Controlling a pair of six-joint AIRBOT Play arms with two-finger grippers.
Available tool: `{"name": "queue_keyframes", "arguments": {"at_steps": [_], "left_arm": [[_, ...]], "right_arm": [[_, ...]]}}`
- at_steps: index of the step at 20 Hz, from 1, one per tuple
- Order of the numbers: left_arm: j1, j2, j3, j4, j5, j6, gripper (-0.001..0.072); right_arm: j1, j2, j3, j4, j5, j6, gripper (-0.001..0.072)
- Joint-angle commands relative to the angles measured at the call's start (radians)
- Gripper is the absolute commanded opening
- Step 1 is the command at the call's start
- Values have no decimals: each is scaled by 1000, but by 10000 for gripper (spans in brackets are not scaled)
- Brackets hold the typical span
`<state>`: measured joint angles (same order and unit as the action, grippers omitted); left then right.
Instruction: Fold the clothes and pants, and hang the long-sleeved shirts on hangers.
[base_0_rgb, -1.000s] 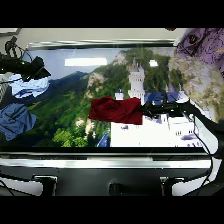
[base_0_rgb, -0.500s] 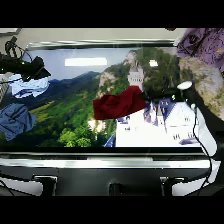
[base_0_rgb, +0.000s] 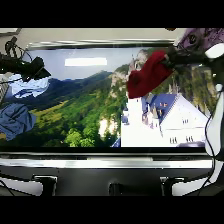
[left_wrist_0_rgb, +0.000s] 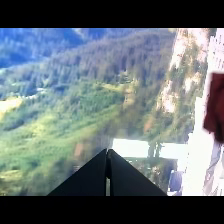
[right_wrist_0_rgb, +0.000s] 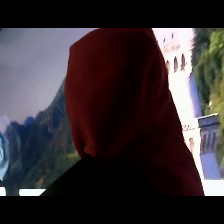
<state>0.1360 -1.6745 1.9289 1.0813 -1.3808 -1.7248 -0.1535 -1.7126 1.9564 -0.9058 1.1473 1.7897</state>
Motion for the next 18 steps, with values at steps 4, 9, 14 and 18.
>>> {"name": "queue_keyframes", "arguments": {"at_steps": [4, 9, 14, 18], "left_arm": [[0, -1, 0, 0, 0, 0, 17], [0, -1, 0, 0, -2, 0, 17], [0, -1, 0, 0, -45, 0, 17], [0, -1, 0, 0, -63, 0, 17]], "right_arm": [[-154, 2, 99, -16, -48, 168, 24], [-283, 2, 99, -24, -53, 171, 24], [-450, 10, 88, -68, 157, 82, 25], [-519, 123, -100, -235, 244, -2, 24]]}}
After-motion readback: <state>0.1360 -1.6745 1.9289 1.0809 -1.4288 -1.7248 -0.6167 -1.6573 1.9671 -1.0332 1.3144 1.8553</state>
